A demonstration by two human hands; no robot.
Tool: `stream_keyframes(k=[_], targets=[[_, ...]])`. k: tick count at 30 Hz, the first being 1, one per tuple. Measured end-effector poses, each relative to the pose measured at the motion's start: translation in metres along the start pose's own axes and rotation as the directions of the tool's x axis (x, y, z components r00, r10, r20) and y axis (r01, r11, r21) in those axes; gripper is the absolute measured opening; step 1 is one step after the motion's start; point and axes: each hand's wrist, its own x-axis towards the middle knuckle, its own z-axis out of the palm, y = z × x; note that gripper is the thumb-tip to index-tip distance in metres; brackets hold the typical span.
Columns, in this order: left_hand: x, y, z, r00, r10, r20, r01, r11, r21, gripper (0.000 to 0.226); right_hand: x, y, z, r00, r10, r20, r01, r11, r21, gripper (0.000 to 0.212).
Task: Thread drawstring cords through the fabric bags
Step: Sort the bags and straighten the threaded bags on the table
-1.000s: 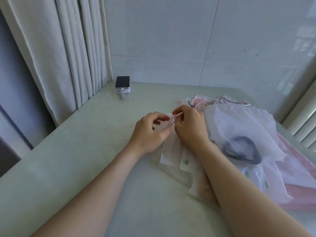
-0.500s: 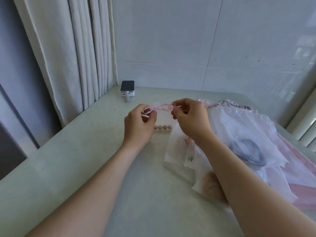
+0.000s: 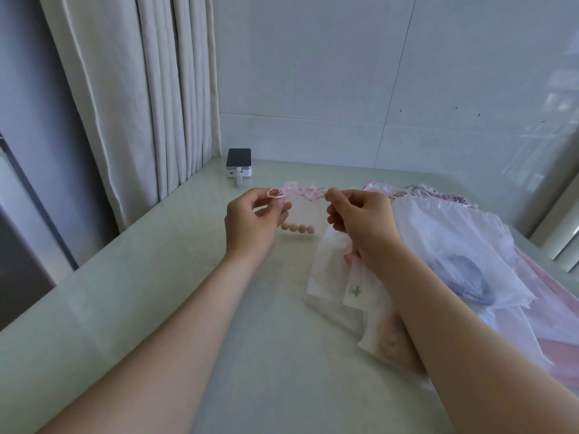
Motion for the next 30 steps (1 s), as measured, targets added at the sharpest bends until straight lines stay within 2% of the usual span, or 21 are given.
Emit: stream_keyframes(k=[7, 14, 19, 24, 26, 27, 29, 30], targets=[[0.002, 0.003, 0.000, 0.994, -0.053, -0.091, 0.048, 0.997, -0.060, 0.016, 0.002, 0.002, -0.001, 0.998, 0.050, -0.029, -0.045, 0.984, 0.173, 0.013], [0.005, 0.004, 0.001, 0.971, -0.212, -0.115, 0.173, 0.944, -0.282, 0.020, -0.001, 0.001, 0.001, 0.997, 0.048, -0.067, -0.039, 0.990, 0.133, 0.012], [0.007, 0.012, 0.001, 0.947, -0.318, -0.051, 0.249, 0.823, -0.511, 0.018, -0.002, -0.002, 0.002, 0.987, 0.139, -0.085, -0.111, 0.956, 0.271, 0.016], [0.010, 0.019, -0.002, 0.903, -0.428, -0.022, 0.296, 0.659, -0.692, 0.016, 0.002, -0.002, 0.000, 0.962, 0.247, -0.119, -0.173, 0.883, 0.437, 0.013], [0.011, 0.021, -0.004, 0.897, -0.440, -0.041, 0.306, 0.685, -0.661, 0.014, 0.002, -0.002, -0.001, 0.961, 0.255, -0.109, -0.176, 0.865, 0.470, 0.012], [0.012, 0.018, -0.004, 0.907, -0.415, -0.074, 0.301, 0.759, -0.577, 0.012, 0.002, -0.002, -0.001, 0.963, 0.252, -0.099, -0.175, 0.858, 0.484, 0.012], [0.016, 0.010, -0.004, 0.952, -0.272, -0.141, 0.223, 0.932, -0.287, 0.009, 0.001, -0.002, 0.000, 0.970, 0.233, -0.066, -0.167, 0.841, 0.514, 0.014], [0.017, 0.006, -0.004, 0.975, -0.166, -0.150, 0.146, 0.980, -0.136, 0.008, 0.001, -0.003, 0.001, 0.975, 0.219, -0.045, -0.162, 0.833, 0.530, 0.016]])
